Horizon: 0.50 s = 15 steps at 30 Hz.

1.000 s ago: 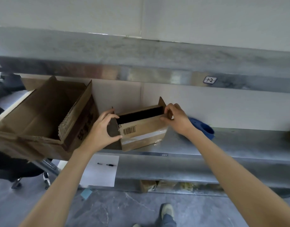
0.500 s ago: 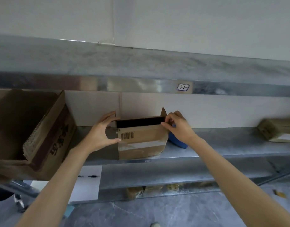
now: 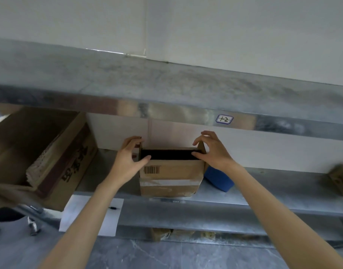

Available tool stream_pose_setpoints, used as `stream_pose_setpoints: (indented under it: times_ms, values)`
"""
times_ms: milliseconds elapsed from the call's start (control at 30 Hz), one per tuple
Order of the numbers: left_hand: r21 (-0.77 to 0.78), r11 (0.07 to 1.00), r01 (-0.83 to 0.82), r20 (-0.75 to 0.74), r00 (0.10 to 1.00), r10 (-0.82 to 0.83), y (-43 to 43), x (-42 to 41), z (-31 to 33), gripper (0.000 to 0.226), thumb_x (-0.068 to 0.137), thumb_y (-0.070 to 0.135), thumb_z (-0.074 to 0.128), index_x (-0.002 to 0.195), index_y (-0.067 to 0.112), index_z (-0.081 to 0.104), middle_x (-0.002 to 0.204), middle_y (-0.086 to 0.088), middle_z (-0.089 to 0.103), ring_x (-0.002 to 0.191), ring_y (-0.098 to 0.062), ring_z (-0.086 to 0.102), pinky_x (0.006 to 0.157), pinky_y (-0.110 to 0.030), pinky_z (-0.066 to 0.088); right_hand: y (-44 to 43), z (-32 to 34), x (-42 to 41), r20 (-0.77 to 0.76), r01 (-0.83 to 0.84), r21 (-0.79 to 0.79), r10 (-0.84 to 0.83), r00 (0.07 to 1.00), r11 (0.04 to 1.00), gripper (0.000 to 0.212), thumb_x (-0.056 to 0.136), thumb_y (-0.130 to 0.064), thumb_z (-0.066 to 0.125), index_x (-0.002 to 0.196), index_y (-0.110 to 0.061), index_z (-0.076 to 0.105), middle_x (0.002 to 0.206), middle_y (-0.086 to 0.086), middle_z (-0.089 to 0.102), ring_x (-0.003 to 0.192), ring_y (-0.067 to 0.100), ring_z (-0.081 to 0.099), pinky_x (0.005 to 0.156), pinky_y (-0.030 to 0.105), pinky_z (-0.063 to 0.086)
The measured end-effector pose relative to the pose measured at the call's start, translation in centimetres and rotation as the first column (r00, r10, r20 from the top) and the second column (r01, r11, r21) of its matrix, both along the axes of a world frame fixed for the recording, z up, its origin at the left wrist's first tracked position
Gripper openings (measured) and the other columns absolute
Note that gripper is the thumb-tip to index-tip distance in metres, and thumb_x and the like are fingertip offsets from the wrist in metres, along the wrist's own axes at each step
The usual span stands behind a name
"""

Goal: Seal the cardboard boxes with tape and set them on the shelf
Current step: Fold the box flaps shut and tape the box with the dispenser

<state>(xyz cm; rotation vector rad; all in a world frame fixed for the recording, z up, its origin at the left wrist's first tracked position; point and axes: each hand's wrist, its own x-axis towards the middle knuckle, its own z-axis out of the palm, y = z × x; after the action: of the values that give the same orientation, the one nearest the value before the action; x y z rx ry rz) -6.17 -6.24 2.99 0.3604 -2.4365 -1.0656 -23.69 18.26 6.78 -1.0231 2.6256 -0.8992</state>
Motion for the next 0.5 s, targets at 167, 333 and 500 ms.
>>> stream_pose_setpoints:
  times_ms: [167, 333, 500]
  values:
    - [0.005, 1.000, 0.011, 0.041, 0.999, -0.011, -0.18, 0.47, 0.19, 0.056, 0.084, 0.029, 0.077, 0.134, 0.017, 0.055, 0.141, 0.004, 0.045, 0.129, -0.009, 0.044, 0.104, -0.021, 0.036, 0.27, -0.50, -0.46, 0.091, -0.022, -0.059, 0.028, 0.995, 0.998, 0.017, 0.084, -0.021, 0.077, 0.096, -0.014, 0.068, 0.114, -0.007, 0.051, 0.117, 0.006, 0.043, 0.091, 0.022, 0.037]
    - [0.028, 0.999, 0.034, 0.076, 0.996, -0.036, -0.30, 0.77, 0.49, 0.060, 0.084, 0.032, 0.077, 0.138, 0.020, 0.052, 0.145, 0.006, 0.043, 0.133, -0.011, 0.042, 0.110, -0.028, 0.035, 0.36, -0.46, -0.65, 0.086, -0.026, -0.100, 0.035, 0.996, 0.995, 0.022, 0.081, -0.018, 0.080, 0.080, -0.005, 0.063, 0.100, 0.005, 0.060, 0.108, 0.013, 0.051, 0.089, 0.025, 0.047]
    - [0.058, 0.997, 0.048, 0.096, 0.994, -0.053, -0.28, 1.07, 0.55, 0.065, 0.084, 0.037, 0.075, 0.142, 0.023, 0.048, 0.146, 0.011, 0.041, 0.134, -0.010, 0.043, 0.110, -0.033, 0.040, 0.57, -0.56, -0.61, 0.116, -0.002, -0.099, 0.013, 0.993, 0.995, 0.018, 0.083, -0.025, 0.078, 0.082, -0.009, 0.071, 0.109, -0.003, 0.054, 0.110, 0.008, 0.047, 0.084, 0.007, 0.033]
